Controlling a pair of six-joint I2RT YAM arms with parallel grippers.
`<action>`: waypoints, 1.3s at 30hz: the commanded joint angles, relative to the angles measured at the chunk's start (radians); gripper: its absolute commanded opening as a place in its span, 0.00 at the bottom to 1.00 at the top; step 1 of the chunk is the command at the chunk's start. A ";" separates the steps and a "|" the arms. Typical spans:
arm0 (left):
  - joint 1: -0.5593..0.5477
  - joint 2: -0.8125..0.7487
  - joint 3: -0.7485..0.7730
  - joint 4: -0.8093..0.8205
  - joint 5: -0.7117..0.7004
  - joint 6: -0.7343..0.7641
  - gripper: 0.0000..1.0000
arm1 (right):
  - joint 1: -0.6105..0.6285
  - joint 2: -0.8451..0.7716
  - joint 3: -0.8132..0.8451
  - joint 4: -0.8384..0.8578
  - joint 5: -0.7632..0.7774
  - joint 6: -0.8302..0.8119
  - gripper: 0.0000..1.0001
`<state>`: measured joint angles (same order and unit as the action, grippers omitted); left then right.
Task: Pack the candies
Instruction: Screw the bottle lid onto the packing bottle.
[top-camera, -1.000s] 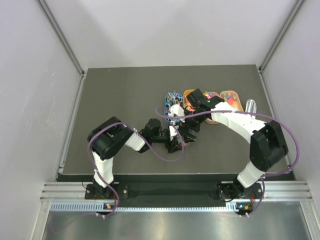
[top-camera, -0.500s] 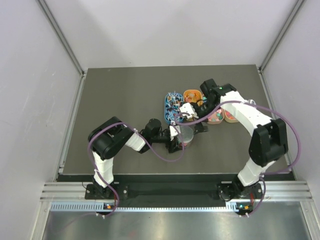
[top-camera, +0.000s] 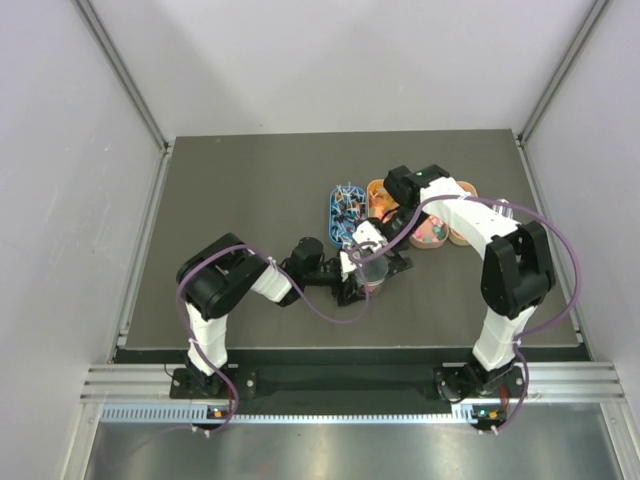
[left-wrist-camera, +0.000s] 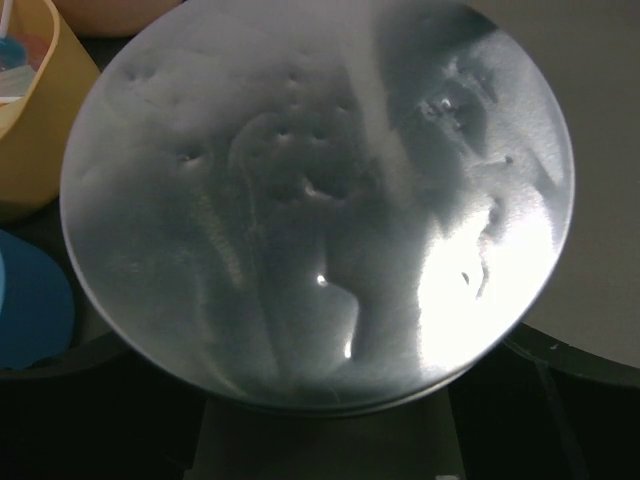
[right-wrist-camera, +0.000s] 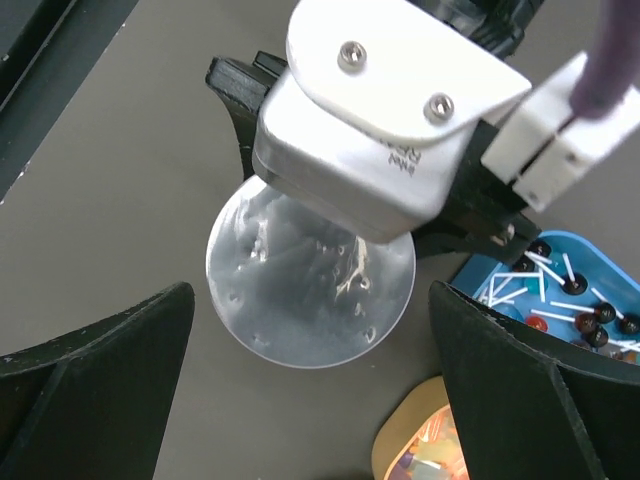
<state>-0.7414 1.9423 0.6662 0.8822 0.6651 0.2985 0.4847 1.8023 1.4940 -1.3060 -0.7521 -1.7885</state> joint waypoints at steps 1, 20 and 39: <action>-0.016 0.061 -0.016 -0.150 -0.039 0.056 0.01 | 0.031 0.002 0.011 0.001 -0.016 -0.006 1.00; -0.015 0.066 -0.010 -0.158 -0.036 0.057 0.01 | 0.049 0.051 0.018 0.059 0.020 0.081 0.90; -0.015 0.064 -0.007 -0.175 -0.044 0.062 0.01 | 0.160 -0.081 -0.271 0.287 0.123 0.586 0.74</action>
<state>-0.7441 1.9488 0.6735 0.8799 0.7006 0.3305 0.5694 1.6848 1.3083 -1.0298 -0.6395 -1.3930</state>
